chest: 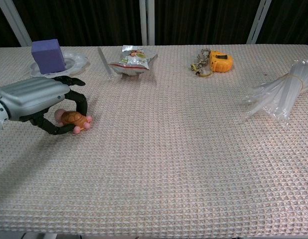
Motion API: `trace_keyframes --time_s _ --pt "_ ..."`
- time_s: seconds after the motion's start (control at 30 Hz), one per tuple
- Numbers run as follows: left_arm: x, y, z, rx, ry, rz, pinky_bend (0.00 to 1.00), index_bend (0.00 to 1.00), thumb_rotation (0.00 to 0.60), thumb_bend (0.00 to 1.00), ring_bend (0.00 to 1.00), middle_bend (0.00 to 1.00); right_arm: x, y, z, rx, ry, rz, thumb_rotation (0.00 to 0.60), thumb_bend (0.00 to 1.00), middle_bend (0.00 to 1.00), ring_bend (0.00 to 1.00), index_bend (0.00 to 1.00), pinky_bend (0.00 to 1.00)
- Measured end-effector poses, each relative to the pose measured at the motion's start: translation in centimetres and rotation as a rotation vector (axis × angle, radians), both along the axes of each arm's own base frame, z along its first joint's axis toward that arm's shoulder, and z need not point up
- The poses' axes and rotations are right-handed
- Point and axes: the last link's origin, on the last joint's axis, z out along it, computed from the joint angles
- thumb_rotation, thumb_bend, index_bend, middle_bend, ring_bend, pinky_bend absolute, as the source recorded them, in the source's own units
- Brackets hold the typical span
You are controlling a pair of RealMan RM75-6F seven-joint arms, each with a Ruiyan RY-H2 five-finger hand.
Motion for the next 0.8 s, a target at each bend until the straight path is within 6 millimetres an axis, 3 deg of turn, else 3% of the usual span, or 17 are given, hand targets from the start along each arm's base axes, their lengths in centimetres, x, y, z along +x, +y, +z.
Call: trace_keyframes --time_s 0.23,0.4,0.47,0.53,0.6,0.63,0.7,0.8 --pt "-0.3 0.11 -0.47 0.044 -0.006 -0.023 0.1 0.72 0.6 0.39 0.33 0.79 -0.06 -0.04 -0.14 0.002 -0.001 -0.003 0.6 0.17 0.0 0.0 0.0 0.0" --pt "-0.35 0.02 -0.46 0.048 -0.019 -0.026 0.11 0.75 0.6 0.41 0.38 0.82 0.03 -0.09 -0.12 0.0 0.001 0.0 0.6 0.17 0.0 0.0 0.0 0.0" --pt "-0.36 -0.06 -0.43 0.042 -0.022 -0.028 0.1 0.66 0.6 0.38 0.34 0.7 0.08 -0.09 -0.11 0.0 0.001 0.001 0.6 0.17 0.0 0.0 0.0 0.0" --pt "-0.48 -0.15 -0.37 0.027 -0.021 -0.027 0.07 0.47 0.6 0.32 0.22 0.5 0.08 -0.06 -0.11 0.0 0.002 0.0 0.6 0.17 0.0 0.0 0.0 0.0" --pt "-0.67 -0.22 -0.27 0.003 -0.01 -0.023 0.03 0.2 0.6 0.26 0.06 0.26 0.06 -0.04 -0.1 0.001 0.002 -0.001 0.6 0.17 0.0 0.0 0.0 0.0" --pt "-0.7 -0.25 -0.18 -0.006 -0.006 -0.021 0.02 0.15 0.6 0.25 0.02 0.19 0.05 -0.01 -0.09 0.0 0.002 -0.002 0.6 0.17 0.0 0.0 0.0 0.0" --pt "-0.66 -0.27 0.1 -0.014 -0.007 -0.02 0.01 0.1 0.6 0.24 0.0 0.1 0.04 0.01 -0.08 0.0 0.002 -0.002 0.6 0.17 0.0 0.0 0.0 0.0" --pt "-0.49 -0.29 0.38 -0.013 -0.015 -0.025 0.01 0.09 0.6 0.25 0.0 0.07 0.06 0.0 -0.04 -0.001 0.002 -0.002 0.6 0.17 0.0 0.0 0.0 0.0"
